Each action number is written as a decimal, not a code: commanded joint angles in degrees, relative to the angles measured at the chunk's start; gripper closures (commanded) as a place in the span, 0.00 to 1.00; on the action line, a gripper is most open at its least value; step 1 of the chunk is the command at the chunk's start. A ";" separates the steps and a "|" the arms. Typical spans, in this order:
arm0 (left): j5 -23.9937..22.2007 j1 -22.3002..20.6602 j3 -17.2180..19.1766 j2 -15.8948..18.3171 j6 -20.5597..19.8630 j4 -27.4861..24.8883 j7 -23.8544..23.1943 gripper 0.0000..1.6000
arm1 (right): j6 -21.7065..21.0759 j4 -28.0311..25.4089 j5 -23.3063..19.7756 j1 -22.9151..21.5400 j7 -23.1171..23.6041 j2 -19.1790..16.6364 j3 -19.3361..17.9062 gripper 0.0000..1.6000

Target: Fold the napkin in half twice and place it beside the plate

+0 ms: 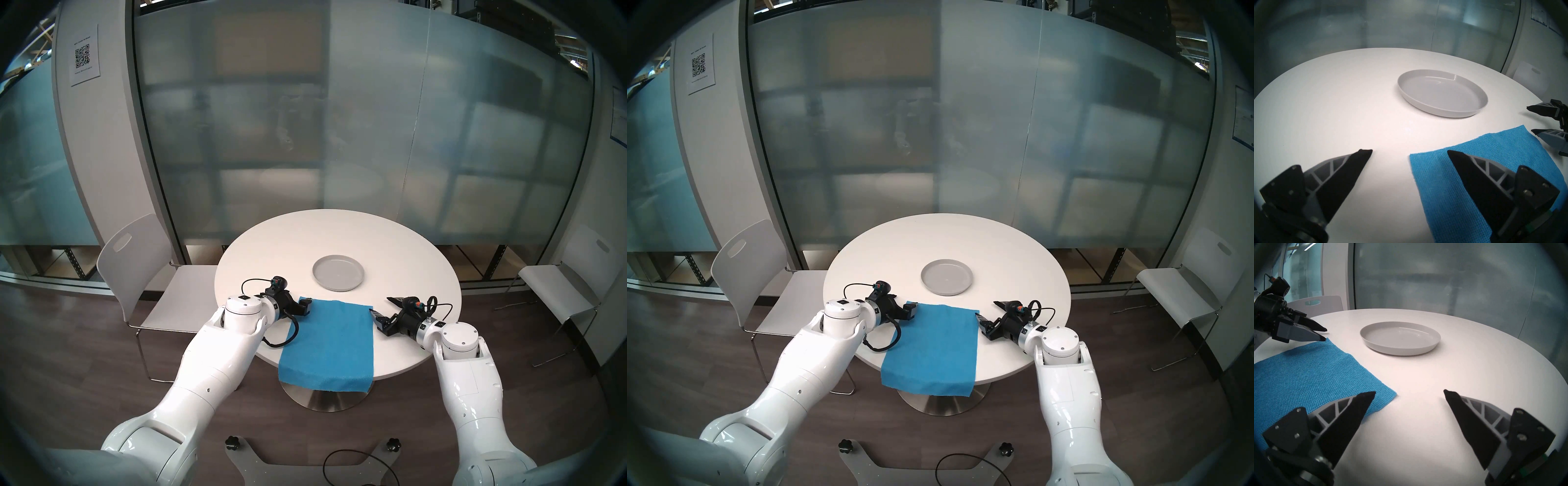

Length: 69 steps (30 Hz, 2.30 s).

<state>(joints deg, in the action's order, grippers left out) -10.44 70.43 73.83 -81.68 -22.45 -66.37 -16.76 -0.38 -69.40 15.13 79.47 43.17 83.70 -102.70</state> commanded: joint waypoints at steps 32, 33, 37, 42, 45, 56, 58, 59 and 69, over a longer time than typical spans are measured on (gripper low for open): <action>2.78 -3.51 -0.68 -0.42 0.96 4.38 -2.40 0.27 | -1.11 1.47 1.56 -3.28 1.57 -0.94 3.87 0.23; 2.81 -3.55 -0.70 -0.42 0.88 4.43 -2.46 0.29 | -1.09 1.59 1.59 -3.36 1.66 -0.98 3.97 0.24; 2.85 -3.57 -0.76 -0.39 0.69 4.69 -2.76 0.46 | -1.05 1.87 1.65 -3.62 1.81 -1.01 4.22 0.24; 2.90 -3.56 -0.79 -0.37 0.72 5.06 -2.96 0.45 | -0.86 2.56 1.69 -4.07 1.92 -1.02 4.49 0.26; 2.83 -3.50 -0.77 -0.33 0.68 5.11 -3.23 0.45 | -0.55 3.16 1.65 -4.36 1.99 -1.03 4.61 0.30; 2.49 -2.88 -0.95 -0.50 0.30 4.55 -3.61 0.44 | 0.22 4.57 1.46 -5.26 2.37 -1.09 5.07 0.51; 2.40 -2.86 -0.95 -0.52 0.33 4.58 -3.63 0.48 | 0.36 4.69 1.42 -5.37 2.38 -1.08 5.10 0.53; 2.36 -2.84 -0.93 -0.53 0.34 4.56 -3.61 0.51 | 0.41 4.74 1.41 -5.43 2.37 -1.08 5.11 0.53; 1.64 -2.11 -0.84 -0.55 -0.30 2.88 -3.63 0.81 | 0.94 4.95 1.19 -5.88 2.51 -1.13 5.13 0.63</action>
<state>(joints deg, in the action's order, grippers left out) -8.56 67.82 72.89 -82.04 -22.31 -61.94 -20.48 -0.08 -63.93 16.74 75.06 45.80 82.49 -97.36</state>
